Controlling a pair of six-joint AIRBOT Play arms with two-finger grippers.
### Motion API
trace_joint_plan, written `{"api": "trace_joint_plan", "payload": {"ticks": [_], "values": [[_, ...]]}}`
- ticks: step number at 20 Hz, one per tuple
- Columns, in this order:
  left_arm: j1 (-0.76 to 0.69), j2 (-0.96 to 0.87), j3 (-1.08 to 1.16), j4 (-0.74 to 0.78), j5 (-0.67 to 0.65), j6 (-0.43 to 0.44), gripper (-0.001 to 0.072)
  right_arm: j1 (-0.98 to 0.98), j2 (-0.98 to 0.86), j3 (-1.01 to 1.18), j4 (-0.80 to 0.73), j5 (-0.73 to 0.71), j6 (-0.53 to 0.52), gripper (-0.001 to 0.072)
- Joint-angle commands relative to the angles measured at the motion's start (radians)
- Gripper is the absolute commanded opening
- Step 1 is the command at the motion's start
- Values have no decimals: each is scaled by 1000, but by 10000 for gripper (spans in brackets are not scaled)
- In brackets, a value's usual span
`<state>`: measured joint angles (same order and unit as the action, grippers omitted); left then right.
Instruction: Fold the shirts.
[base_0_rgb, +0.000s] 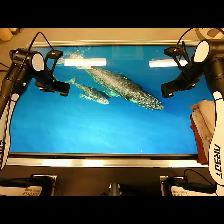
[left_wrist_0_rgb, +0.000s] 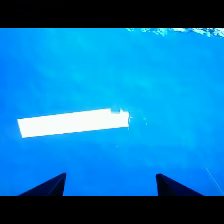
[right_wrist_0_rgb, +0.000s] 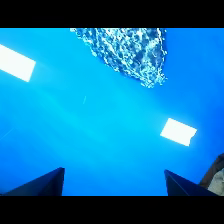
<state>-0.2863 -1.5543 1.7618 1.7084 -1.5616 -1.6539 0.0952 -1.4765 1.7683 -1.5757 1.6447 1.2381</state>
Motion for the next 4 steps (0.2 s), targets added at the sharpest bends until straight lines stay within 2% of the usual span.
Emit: {"api": "trace_joint_plan", "payload": {"ticks": [1,4], "values": [[0,-1,1,1,-1,0,669,2,-1,0,1,5,-1,676],[0,-1,1,1,-2,0,668,2,-1,1,1,5,-1,676]]}}
